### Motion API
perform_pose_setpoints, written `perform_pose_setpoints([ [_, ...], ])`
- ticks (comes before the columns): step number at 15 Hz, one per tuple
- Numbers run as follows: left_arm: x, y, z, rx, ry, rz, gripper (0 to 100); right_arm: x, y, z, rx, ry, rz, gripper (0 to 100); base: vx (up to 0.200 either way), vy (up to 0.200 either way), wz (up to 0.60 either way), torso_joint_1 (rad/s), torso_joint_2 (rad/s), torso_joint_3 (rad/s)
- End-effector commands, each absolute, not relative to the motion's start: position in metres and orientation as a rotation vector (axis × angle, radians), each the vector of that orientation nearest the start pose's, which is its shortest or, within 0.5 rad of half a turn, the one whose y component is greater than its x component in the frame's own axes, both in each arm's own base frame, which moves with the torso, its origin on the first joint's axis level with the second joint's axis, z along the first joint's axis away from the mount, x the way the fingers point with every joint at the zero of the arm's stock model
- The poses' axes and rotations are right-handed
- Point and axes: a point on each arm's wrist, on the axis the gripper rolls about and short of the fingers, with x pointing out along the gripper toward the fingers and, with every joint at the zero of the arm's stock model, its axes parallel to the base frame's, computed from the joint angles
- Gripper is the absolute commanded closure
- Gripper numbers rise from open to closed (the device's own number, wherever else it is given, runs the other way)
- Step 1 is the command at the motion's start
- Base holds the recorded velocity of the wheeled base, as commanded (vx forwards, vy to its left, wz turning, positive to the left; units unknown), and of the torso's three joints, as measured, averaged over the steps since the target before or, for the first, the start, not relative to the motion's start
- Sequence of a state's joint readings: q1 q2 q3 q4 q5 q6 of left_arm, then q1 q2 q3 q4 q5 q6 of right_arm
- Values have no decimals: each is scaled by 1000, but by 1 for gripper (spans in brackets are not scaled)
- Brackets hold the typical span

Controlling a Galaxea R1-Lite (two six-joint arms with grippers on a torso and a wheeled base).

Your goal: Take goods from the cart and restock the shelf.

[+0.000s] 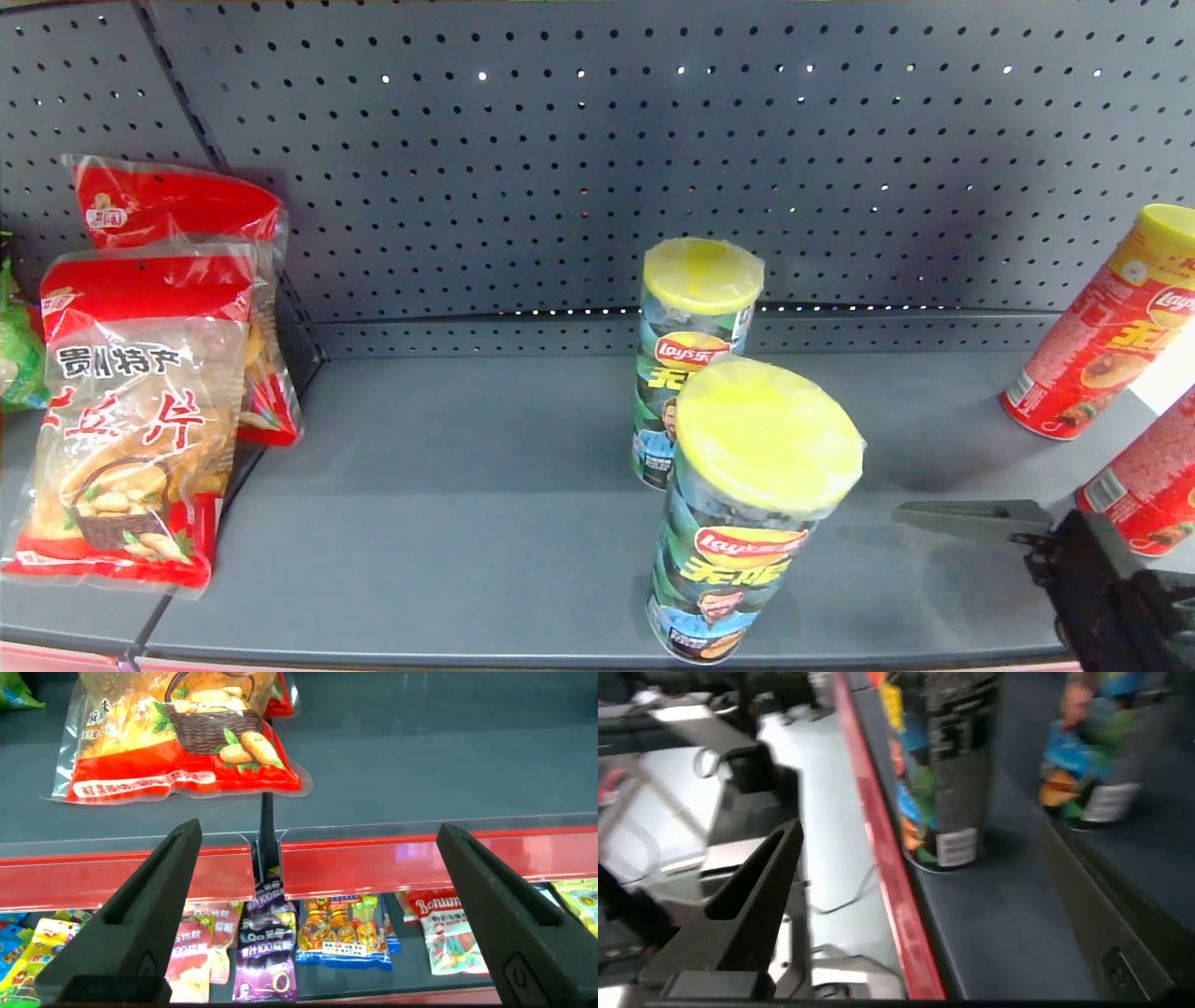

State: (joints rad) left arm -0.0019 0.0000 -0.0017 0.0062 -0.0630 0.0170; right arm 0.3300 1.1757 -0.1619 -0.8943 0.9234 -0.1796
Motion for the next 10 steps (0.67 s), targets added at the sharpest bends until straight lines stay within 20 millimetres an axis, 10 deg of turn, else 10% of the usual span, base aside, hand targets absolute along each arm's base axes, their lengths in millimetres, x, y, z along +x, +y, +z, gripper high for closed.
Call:
perform_pose_setpoints([
  [1, -23, -1, 75, 17, 4, -64, 0, 76, 32, 182, -186, -207, 1064, 0, 0, 0, 0, 0, 0, 0],
  [6, -23, -1, 75, 17, 4, -64, 0, -7, 19, 206, -141, -297, 700, 0, 0, 0, 0, 0, 0, 0],
  [10, -23, -1, 75, 17, 4, -64, 0, -22, 29, 148, -73, -145, 473, 0, 0, 0, 0, 0, 0, 0],
])
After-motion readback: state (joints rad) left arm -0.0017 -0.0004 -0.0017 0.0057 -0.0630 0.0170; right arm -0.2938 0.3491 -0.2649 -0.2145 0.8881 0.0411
